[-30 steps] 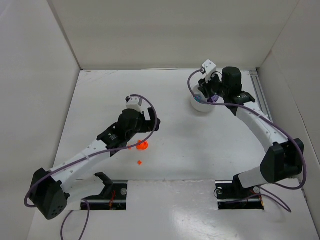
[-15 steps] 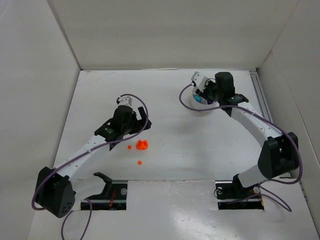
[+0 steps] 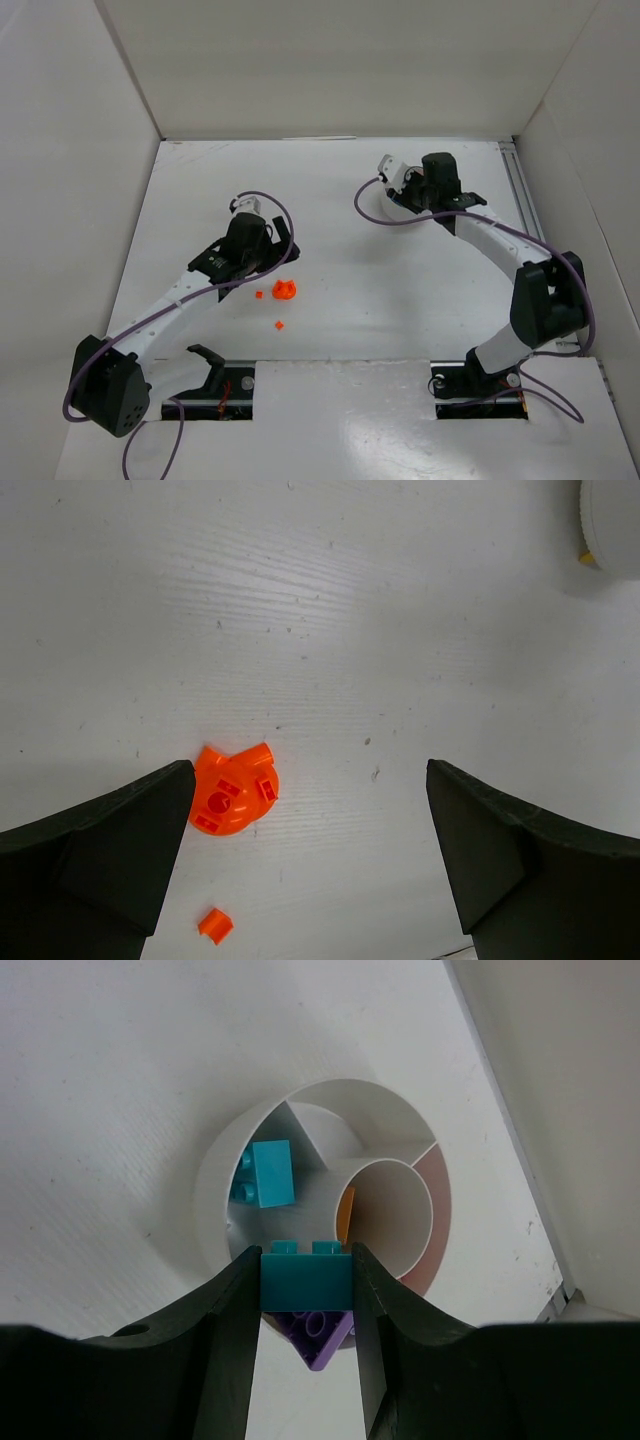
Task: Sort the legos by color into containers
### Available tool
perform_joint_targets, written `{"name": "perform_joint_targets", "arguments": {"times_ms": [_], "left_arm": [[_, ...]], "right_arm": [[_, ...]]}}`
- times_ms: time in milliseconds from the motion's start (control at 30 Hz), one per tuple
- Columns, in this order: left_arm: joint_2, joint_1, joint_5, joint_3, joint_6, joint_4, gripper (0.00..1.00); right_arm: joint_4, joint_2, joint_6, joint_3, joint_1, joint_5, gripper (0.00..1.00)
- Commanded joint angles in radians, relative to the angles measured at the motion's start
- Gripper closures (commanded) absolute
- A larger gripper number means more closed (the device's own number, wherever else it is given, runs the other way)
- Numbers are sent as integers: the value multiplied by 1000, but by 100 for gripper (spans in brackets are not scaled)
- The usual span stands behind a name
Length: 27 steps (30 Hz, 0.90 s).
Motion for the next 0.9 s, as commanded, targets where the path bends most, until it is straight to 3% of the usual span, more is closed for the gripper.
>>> {"name": "perform_joint_targets", "arguments": {"times_ms": [0, 500, 867], "left_arm": [[-30, -1, -19, -5, -14, -16, 0], [-21, -1, -28, -14, -24, -16, 0], [-30, -1, -28, -5, -33, -45, 0]], "right_arm": [[73, 2, 11, -22, 7, -18, 65], [82, 20, 20, -22, 16, -30, 48], [82, -24, 20, -13, 35, -18, 42]]}}
